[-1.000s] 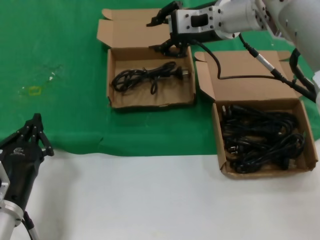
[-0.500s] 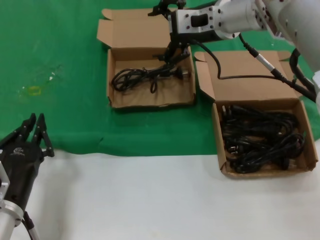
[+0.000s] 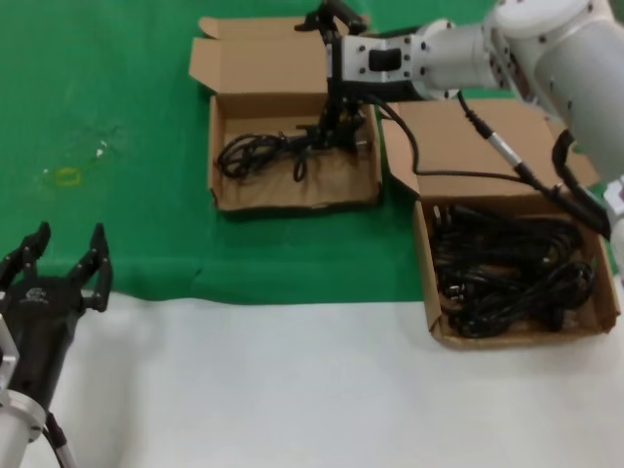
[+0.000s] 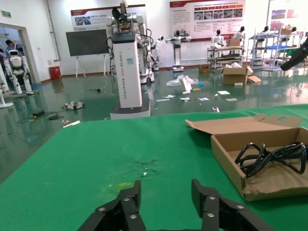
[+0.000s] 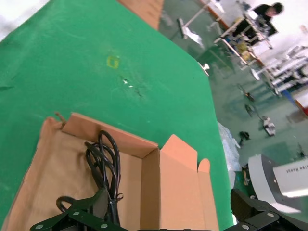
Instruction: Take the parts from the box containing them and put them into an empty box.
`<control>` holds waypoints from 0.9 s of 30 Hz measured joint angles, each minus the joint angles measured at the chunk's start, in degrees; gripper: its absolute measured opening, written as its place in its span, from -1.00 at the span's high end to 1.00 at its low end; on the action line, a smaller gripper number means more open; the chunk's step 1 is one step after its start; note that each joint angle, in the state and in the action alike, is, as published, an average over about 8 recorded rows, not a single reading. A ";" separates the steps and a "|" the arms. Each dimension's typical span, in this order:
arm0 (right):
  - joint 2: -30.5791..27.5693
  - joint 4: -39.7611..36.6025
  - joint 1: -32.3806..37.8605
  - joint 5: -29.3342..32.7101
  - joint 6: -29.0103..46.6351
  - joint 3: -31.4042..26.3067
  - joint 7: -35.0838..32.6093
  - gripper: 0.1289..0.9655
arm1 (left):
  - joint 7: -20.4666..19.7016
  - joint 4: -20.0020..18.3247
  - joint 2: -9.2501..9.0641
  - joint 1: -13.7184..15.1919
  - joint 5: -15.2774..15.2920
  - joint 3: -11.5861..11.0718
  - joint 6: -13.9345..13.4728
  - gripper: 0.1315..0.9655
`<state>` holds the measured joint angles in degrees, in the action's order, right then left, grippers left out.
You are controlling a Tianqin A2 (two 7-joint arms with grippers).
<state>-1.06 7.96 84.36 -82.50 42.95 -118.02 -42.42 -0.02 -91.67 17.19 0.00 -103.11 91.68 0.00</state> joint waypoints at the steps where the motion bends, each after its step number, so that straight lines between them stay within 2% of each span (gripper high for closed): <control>1: -0.18 0.96 -0.96 -0.24 -0.49 0.30 0.48 -0.73 | 0.00 0.00 0.00 0.00 0.00 0.00 0.00 0.45; 5: -1.03 5.33 -5.37 -1.31 -2.74 1.68 2.71 -0.86 | 0.00 0.00 0.00 0.00 0.00 0.00 0.00 0.45; 7: -1.48 7.66 -7.72 -1.89 -3.93 2.41 3.89 -0.92 | 0.00 0.00 0.00 0.00 -0.01 0.00 0.00 0.33; 22: -4.89 25.35 -25.54 -6.25 -12.98 7.98 12.82 -1.00 | 0.03 0.00 0.00 0.00 0.00 0.00 0.00 -0.54; 27: -6.04 31.35 -31.59 -7.73 -16.04 9.87 15.84 -1.00 | 0.03 0.00 0.00 0.00 -0.01 0.00 0.00 -0.70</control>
<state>-7.10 39.30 52.77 -90.23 26.91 -108.16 -26.58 0.01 -91.67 17.19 0.00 -103.12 91.68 0.00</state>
